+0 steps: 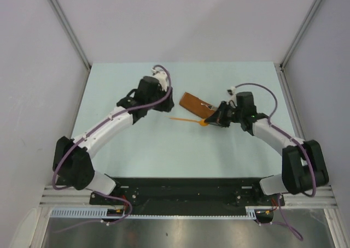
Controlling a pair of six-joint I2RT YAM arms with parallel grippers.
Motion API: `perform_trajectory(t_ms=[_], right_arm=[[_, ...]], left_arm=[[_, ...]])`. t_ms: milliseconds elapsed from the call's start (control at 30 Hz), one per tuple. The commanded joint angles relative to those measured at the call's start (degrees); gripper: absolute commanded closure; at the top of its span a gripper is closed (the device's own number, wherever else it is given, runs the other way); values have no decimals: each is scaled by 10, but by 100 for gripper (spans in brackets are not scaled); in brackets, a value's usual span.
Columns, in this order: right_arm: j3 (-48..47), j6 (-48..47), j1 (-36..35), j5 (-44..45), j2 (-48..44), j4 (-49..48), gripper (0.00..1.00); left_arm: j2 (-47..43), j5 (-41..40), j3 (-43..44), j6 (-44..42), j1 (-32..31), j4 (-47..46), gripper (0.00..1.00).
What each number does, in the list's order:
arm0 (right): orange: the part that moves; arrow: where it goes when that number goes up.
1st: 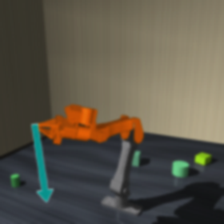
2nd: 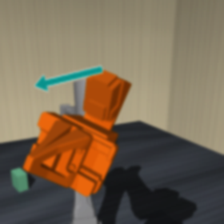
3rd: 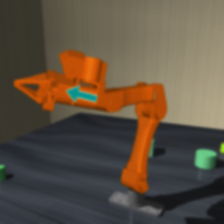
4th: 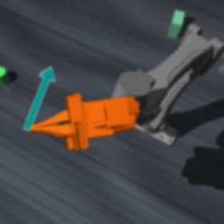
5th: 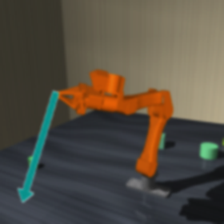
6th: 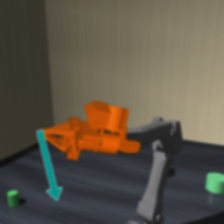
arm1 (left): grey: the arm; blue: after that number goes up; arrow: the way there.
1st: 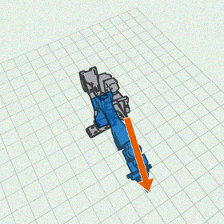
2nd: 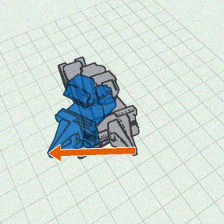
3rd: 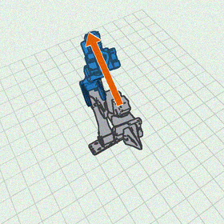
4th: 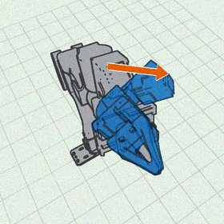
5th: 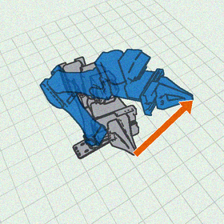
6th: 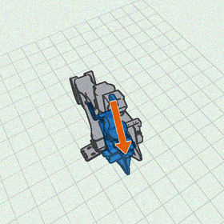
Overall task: Fold the napkin into a case and place the utensils inside
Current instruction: Insert the spoon into the folded napkin.
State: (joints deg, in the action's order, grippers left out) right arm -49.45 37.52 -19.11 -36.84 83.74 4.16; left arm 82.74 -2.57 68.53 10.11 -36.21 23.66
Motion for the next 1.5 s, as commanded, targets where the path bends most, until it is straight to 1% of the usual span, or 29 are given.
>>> perform_trajectory(t_ms=[0, 33, 67, 100, 133, 167, 200, 267, 300, 333, 433, 667, 867, 900, 967, 1000, 1100, 1333, 1467], right_arm=[[91, 84, 76, 120, -121, -52, 100], [102, 78, 110, 134, -135, -50, 100], [109, 70, 125, 161, -149, -21, 100], [115, 59, 137, 171, -164, -7, 100], [115, 41, 163, 182, -168, 11, 100], [117, 34, 173, 182, -169, 12, 100], [118, 27, 182, 184, -169, 15, 100], [114, 6, 187, 186, -156, 24, 100], [111, 1, 202, 185, -149, 24, 100], [103, -3, 203, 198, -139, 34, 100], [87, -24, 203, 219, -112, 37, 100], [45, -57, 203, 247, -59, 38, 100], [23, -68, 193, 258, -28, 35, 100], [17, -69, 176, 263, -20, 36, 100], [10, -69, 173, 265, -13, 34, 100], [9, -68, 168, 265, -6, 30, 100], [1, -70, 159, 270, 4, 26, 100], [-18, -62, 143, 275, 35, 16, 100], [-21, -61, 144, 288, 32, 14, 100]], left_arm=[[53, 154, 10, 210, 80, -173, 52], [73, 200, 12, 229, 84, -199, 60], [94, 217, 28, 247, 89, -231, 72], [143, 236, 36, 273, 90, -252, 78], [165, 250, 43, 285, 90, -288, 83], [188, 255, 49, 311, 90, -309, 89], [226, 259, 54, 324, 90, -330, 91], [264, 268, 76, 350, 90, -359, 94], [281, 270, 84, 357, 90, -365, 95], [309, 267, 89, 363, 90, -379, 95], [344, 257, 105, 377, 90, -395, 99], [393, 226, 144, 373, 91, -403, 100], [413, 195, 154, 385, 100, -378, 100], [417, 187, 158, 387, 101, -362, 100], [424, 183, 172, 389, 101, -342, 100], [429, 172, 178, 390, 101, -318, 100], [433, 158, 189, 395, 102, -293, 100], [439, 147, 195, 391, 102, -278, 100], [441, 151, 195, 391, 101, -279, 100]])
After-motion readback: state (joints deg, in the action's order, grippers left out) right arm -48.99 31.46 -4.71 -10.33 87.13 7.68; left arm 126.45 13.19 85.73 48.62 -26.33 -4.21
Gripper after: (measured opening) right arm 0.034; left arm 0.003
